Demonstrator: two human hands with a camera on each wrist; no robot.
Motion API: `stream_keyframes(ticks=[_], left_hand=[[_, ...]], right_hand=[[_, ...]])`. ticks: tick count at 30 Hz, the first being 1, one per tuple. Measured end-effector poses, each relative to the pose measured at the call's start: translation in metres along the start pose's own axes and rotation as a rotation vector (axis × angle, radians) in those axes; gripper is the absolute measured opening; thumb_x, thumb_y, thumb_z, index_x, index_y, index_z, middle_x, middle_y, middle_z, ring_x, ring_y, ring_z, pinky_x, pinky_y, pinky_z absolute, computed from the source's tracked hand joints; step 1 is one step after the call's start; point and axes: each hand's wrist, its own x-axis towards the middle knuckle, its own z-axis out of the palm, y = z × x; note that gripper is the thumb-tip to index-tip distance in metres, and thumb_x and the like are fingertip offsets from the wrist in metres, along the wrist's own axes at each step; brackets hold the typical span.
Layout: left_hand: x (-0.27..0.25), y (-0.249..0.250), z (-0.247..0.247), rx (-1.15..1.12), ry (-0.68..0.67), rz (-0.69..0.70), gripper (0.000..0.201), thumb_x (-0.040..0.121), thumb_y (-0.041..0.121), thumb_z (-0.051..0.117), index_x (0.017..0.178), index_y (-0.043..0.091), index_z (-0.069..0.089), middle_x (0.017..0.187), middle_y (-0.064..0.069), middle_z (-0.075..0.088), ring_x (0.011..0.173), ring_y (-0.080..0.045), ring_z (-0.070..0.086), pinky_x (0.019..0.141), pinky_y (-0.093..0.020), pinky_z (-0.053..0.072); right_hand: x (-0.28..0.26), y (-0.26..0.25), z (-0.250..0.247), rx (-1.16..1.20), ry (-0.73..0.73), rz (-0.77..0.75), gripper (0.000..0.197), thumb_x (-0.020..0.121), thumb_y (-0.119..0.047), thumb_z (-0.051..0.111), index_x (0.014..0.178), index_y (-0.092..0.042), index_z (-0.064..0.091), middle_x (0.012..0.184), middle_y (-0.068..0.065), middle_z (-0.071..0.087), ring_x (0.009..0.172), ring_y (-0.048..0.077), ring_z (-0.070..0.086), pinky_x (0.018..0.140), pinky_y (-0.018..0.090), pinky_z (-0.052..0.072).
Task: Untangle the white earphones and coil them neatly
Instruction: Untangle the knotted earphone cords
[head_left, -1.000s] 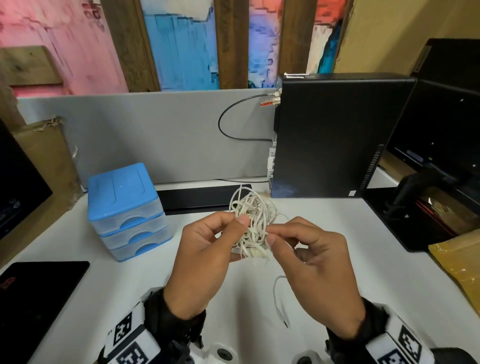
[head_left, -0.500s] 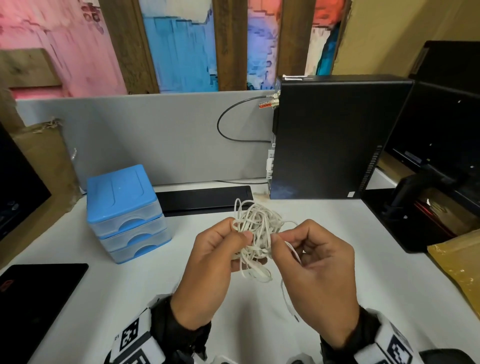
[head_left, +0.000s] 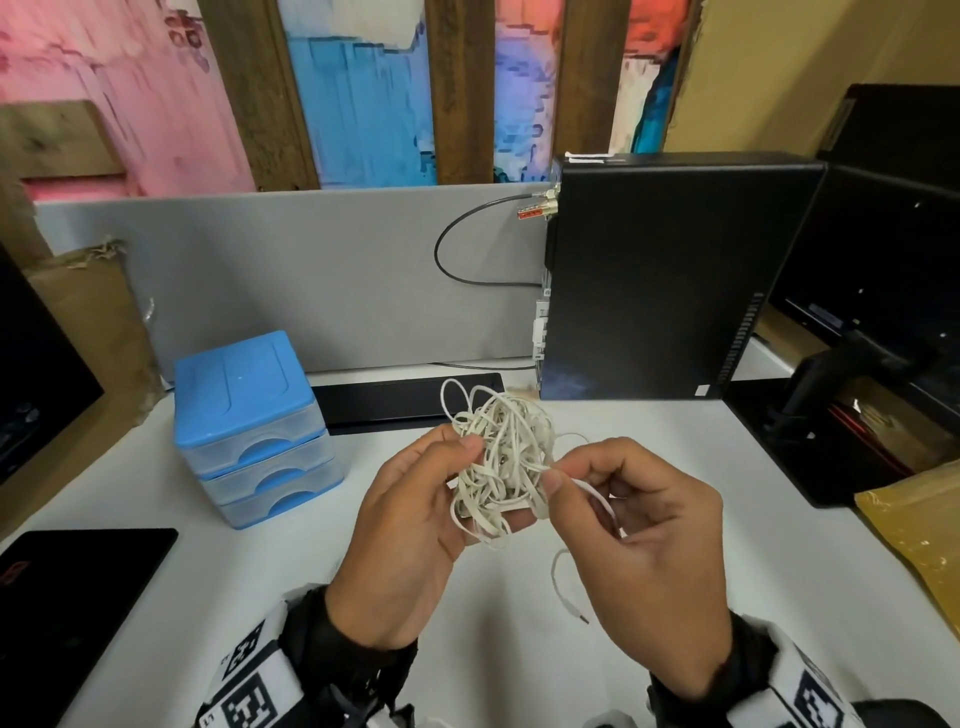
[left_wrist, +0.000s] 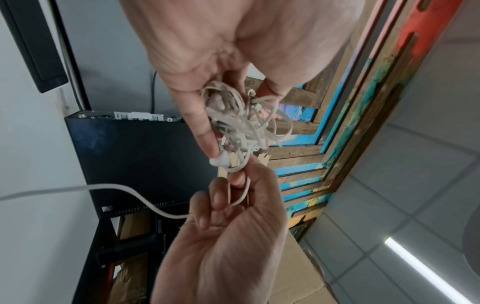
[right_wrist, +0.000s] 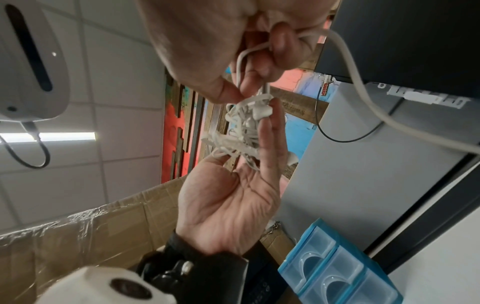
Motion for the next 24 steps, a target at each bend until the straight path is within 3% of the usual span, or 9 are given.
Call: stream_keyframes(ticks=[4, 7, 9, 13, 17, 21, 24], left_hand=[[-0.0007, 0.0027, 0.0019, 0.0, -0.006, 0.016, 0.054, 0.074, 0.019, 0.059, 0.111, -0.019, 0.052, 0.105, -0.025, 0.072, 0.087, -0.033, 0.071, 0.065, -0.039, 0.06], [-0.0011, -0.0003, 0.0003, 0.08, 0.013, 0.065, 0.048, 0.076, 0.01, 0.068, 0.105, -0.022, 0.048, 0.099, -0.027, 0.071, 0.082, -0.03, 0.069, 0.067, -0.039, 0.059], [-0.0022, -0.0023, -0.0007, 0.136, 0.004, 0.097, 0.042, 0.078, 0.012, 0.068, 0.098, -0.021, 0.049, 0.096, -0.026, 0.071, 0.079, -0.026, 0.069, 0.067, -0.036, 0.059], [-0.0032, -0.0038, -0.0029, 0.172, -0.008, 0.122, 0.038, 0.068, 0.026, 0.072, 0.077, -0.006, 0.052, 0.085, -0.018, 0.071, 0.07, -0.021, 0.066, 0.057, -0.026, 0.054], [-0.0001, -0.003, -0.0056, 0.05, 0.018, 0.049, 0.033, 0.076, 0.014, 0.065, 0.092, -0.013, 0.055, 0.097, -0.025, 0.069, 0.084, -0.031, 0.065, 0.065, -0.032, 0.059], [0.0007, -0.003, -0.0049, -0.049, -0.002, -0.046, 0.03, 0.079, 0.016, 0.058, 0.101, 0.0, 0.07, 0.11, -0.027, 0.067, 0.095, -0.035, 0.062, 0.08, -0.045, 0.059], [0.0001, -0.0055, -0.0042, -0.088, -0.049, -0.079, 0.03, 0.085, 0.014, 0.053, 0.107, 0.002, 0.07, 0.111, -0.024, 0.07, 0.092, -0.032, 0.069, 0.076, -0.041, 0.061]], right_hand=[[0.0, -0.0005, 0.0017, 0.026, 0.003, 0.007, 0.015, 0.077, 0.003, 0.071, 0.07, -0.01, 0.069, 0.064, 0.009, 0.068, 0.058, 0.008, 0.062, 0.056, 0.013, 0.046], [-0.0016, -0.0036, 0.0023, 0.024, -0.012, -0.012, 0.024, 0.079, 0.015, 0.071, 0.069, -0.006, 0.068, 0.061, -0.002, 0.07, 0.058, 0.005, 0.066, 0.057, 0.012, 0.048], [-0.0029, -0.0038, 0.0034, -0.002, -0.021, -0.044, 0.024, 0.079, 0.013, 0.072, 0.069, -0.008, 0.069, 0.061, -0.008, 0.071, 0.059, 0.005, 0.068, 0.058, 0.011, 0.049], [-0.0053, 0.0016, 0.0027, -0.102, -0.018, -0.118, 0.013, 0.078, -0.002, 0.073, 0.072, -0.015, 0.072, 0.064, -0.005, 0.069, 0.055, 0.01, 0.061, 0.054, 0.014, 0.044], [-0.0048, -0.0008, 0.0007, -0.318, -0.094, -0.231, 0.009, 0.08, -0.009, 0.075, 0.08, -0.018, 0.075, 0.065, -0.008, 0.057, 0.054, 0.01, 0.044, 0.052, 0.013, 0.035], [-0.0043, -0.0033, 0.0019, -0.343, -0.08, -0.283, 0.01, 0.08, -0.007, 0.075, 0.084, -0.017, 0.076, 0.065, -0.016, 0.055, 0.052, 0.004, 0.045, 0.052, 0.012, 0.037], [-0.005, -0.0059, 0.0019, -0.294, -0.085, -0.268, 0.011, 0.08, -0.007, 0.075, 0.077, -0.017, 0.071, 0.064, -0.013, 0.064, 0.053, 0.002, 0.049, 0.05, 0.01, 0.037]])
